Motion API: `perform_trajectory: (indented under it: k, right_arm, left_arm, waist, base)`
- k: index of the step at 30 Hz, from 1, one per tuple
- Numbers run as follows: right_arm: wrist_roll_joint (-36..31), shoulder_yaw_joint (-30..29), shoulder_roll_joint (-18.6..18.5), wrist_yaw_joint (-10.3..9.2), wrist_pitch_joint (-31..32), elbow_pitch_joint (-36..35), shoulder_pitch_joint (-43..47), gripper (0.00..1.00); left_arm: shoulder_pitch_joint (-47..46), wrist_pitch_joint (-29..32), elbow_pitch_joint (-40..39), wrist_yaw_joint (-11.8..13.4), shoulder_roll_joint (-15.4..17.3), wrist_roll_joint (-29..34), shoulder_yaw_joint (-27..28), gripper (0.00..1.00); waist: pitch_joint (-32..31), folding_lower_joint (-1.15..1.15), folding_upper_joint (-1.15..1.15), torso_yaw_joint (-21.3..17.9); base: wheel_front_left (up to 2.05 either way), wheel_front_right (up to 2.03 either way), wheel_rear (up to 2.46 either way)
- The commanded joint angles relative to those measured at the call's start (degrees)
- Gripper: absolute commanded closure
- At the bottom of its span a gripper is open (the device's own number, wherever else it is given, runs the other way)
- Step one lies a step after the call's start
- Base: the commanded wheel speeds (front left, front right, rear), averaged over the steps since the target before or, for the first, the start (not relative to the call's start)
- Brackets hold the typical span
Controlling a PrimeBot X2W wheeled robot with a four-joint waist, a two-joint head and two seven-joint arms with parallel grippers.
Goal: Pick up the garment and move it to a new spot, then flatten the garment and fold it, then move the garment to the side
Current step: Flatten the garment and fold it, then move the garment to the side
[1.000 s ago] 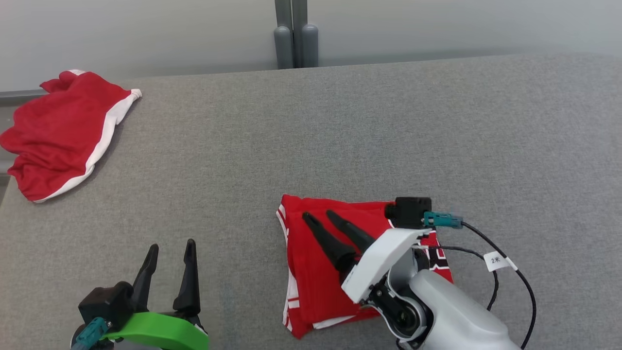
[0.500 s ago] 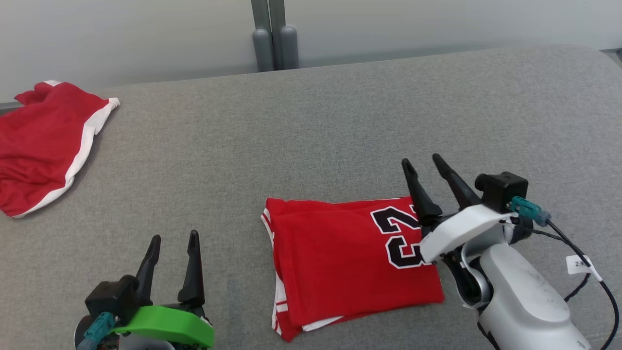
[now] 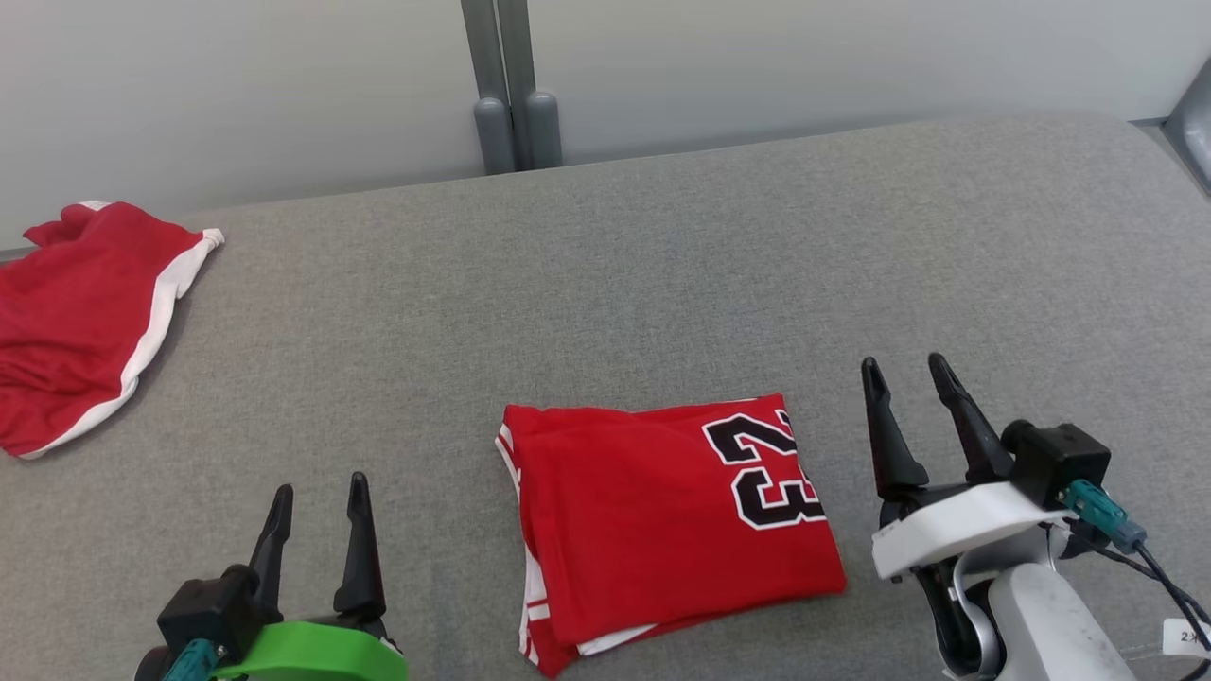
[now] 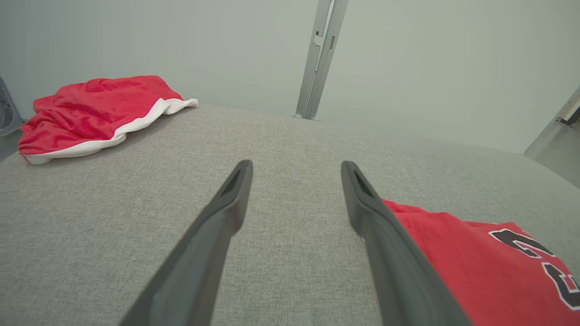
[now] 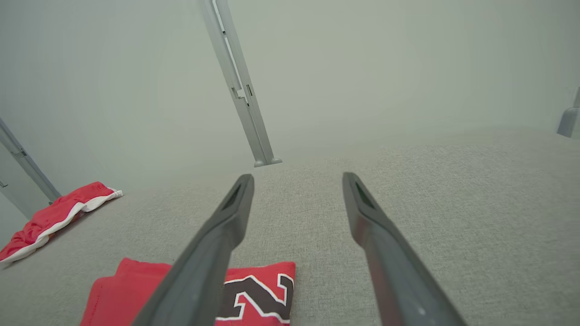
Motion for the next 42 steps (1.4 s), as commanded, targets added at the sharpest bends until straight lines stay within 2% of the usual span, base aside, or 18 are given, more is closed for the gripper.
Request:
perform_trajectory:
  k: [1,14,23,26,32,42]
  right_arm:
    - [-0.5,-0.7,0.1,0.02,-0.1,-0.6,1.3,0.0]
    - [-2.1,-0.8,0.6,0.02,-0.2,-0.1,3.1,0.0]
    - [-2.6,-1.0,0.0,0.02,0.3,2.9,2.1,0.0]
    - [-2.9,-0.8,-0.6,0.02,2.7,4.8,1.4,0.0]
    - [-1.5,1.2,-2.7,0.02,11.5,9.5,-0.2,0.0]
    - [4.1,5.3,-5.0,0.02,17.3,16.3,-3.2,0.0]
  left_arm:
    - [0.8,-0.3,-0.1,-0.4,-0.3,1.1,0.9,0.0]
    - [3.1,-0.2,0.9,-3.3,-3.1,4.5,5.2,0.0]
    - [3.1,-0.2,1.7,-4.8,-4.3,5.6,6.5,0.0]
    - [3.0,-0.2,1.9,-5.1,-4.6,6.0,6.7,0.0]
    - [1.9,-0.2,2.5,-6.0,-5.5,6.8,6.8,0.0]
    - [1.0,-0.2,3.7,-7.0,-7.0,7.9,7.4,0.0]
  waist:
    - [-0.5,0.0,0.0,-0.3]
    - [-1.4,0.0,0.0,-0.6]
    - [-1.4,0.0,0.0,0.4]
    - [-1.1,0.0,0.0,1.1]
    - [0.5,0.0,0.0,3.8]
    - [3.1,0.0,0.0,9.1]
  base:
    - [0.0,0.0,0.0]
    - [0.0,0.0,0.0]
    - [0.0,0.0,0.0]
    - [0.0,0.0,0.0]
    - [0.0,0.0,0.0]
    - [0.0,0.0,0.0]
